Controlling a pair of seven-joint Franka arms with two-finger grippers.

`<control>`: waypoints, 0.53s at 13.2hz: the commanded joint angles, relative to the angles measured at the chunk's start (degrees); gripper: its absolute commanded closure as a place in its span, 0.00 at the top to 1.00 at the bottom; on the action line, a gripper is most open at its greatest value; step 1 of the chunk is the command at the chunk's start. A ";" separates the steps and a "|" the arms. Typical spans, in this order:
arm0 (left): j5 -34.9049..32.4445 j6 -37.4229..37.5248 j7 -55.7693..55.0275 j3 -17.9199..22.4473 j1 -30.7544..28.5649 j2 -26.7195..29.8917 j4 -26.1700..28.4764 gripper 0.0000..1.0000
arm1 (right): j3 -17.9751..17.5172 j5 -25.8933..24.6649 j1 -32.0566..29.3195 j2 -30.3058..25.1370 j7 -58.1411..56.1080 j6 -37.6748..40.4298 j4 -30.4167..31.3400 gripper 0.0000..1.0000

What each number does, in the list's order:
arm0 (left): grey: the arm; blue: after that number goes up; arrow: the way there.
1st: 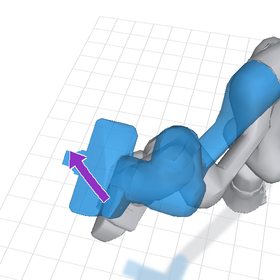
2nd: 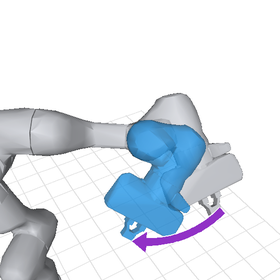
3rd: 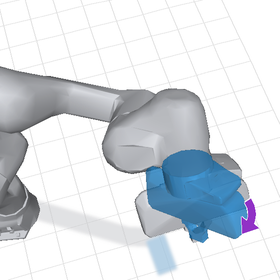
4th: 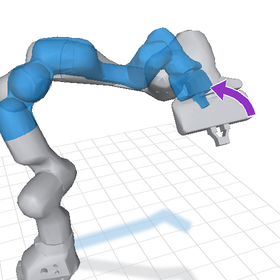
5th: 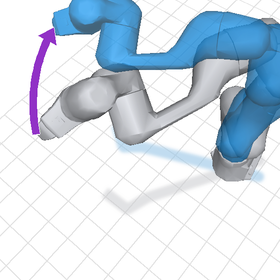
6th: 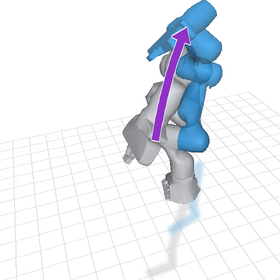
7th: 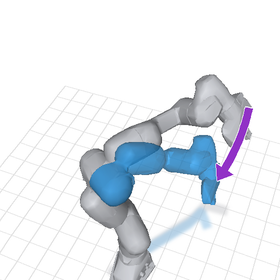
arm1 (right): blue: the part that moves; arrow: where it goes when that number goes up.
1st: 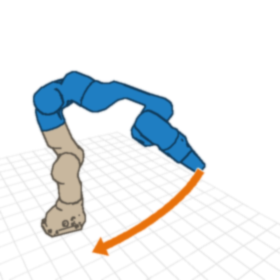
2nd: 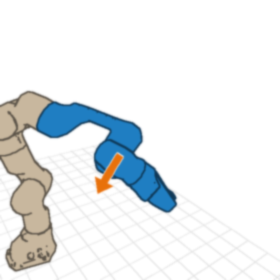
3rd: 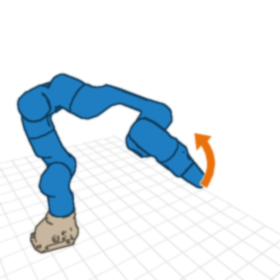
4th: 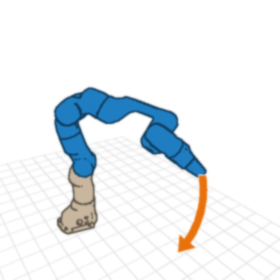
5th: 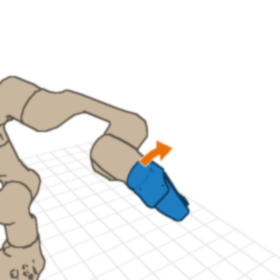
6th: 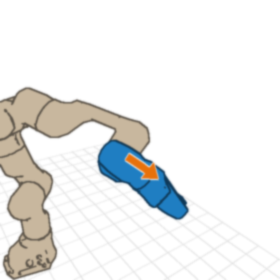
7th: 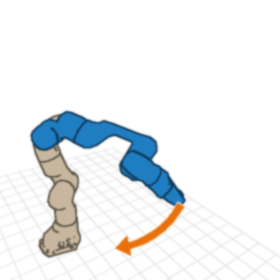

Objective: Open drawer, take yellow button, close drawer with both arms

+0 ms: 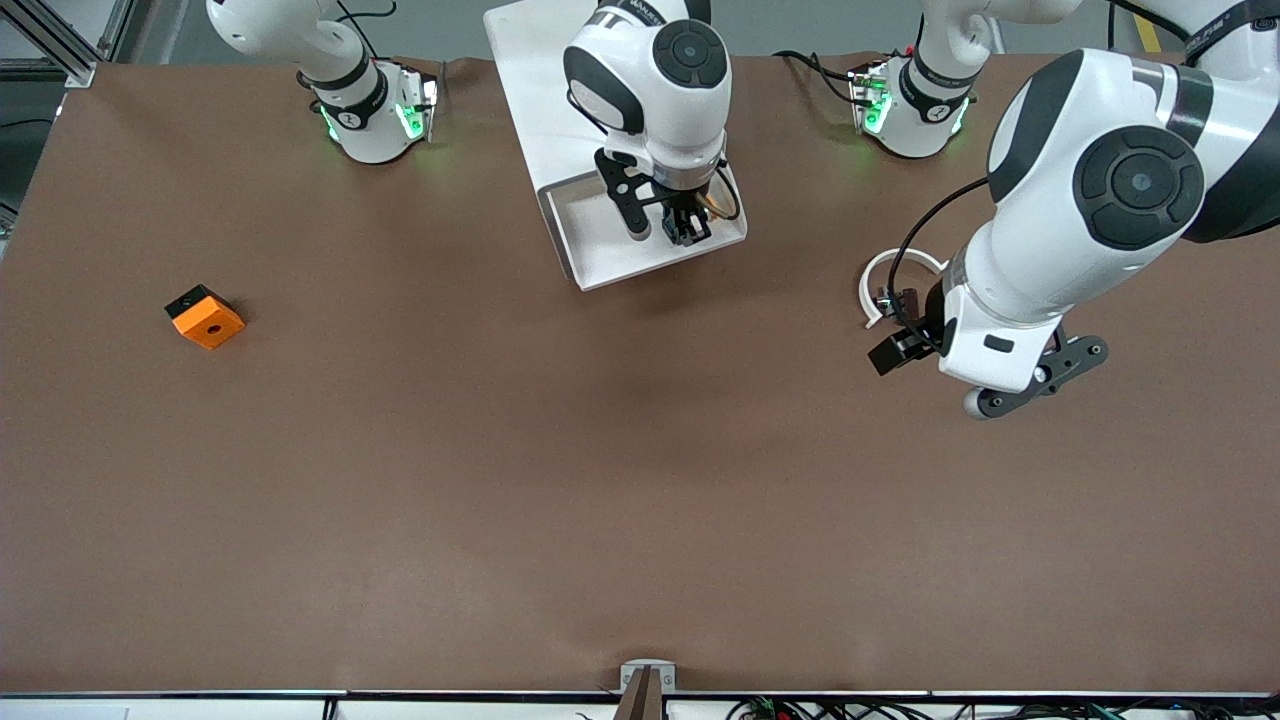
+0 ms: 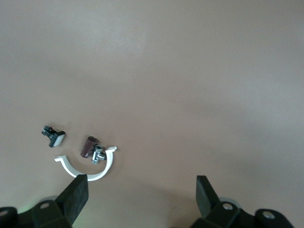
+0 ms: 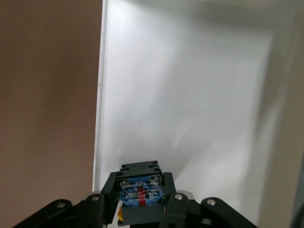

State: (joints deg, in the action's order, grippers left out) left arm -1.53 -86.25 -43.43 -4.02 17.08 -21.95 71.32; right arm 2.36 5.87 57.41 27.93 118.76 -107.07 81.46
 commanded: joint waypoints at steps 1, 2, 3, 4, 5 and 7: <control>-0.32 -4.25 5.27 -1.07 -0.12 1.91 6.18 1.00 | 0.36 0.46 -0.45 0.72 -2.73 0.73 -3.93 0.00; -0.15 -6.45 6.33 -2.47 -0.38 2.00 7.85 1.00 | 0.36 0.63 -1.41 0.72 -5.53 1.16 -5.07 0.00; -0.06 -8.48 6.51 -3.61 -0.47 2.00 9.87 1.00 | 0.36 0.81 -2.21 0.28 -9.82 1.34 -5.60 0.00; -0.06 -10.24 6.51 -4.23 -0.47 2.00 11.80 1.00 | 0.36 0.89 -2.91 -0.16 -15.61 2.39 -5.61 0.00; -0.06 -12.61 6.51 -5.54 -0.47 2.00 14.00 1.00 | 0.36 0.90 -3.96 -0.33 -22.45 3.79 -5.69 0.00; 0.47 -18.31 6.08 -7.74 -0.30 2.00 18.48 1.00 | 0.53 0.72 -5.90 -1.56 -40.10 6.34 -5.87 0.00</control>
State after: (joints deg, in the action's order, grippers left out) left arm -1.49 -99.52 -38.06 -9.78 17.21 -21.96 83.93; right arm 3.17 5.93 53.52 27.51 91.92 -103.40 76.31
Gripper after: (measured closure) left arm 0.000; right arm 0.581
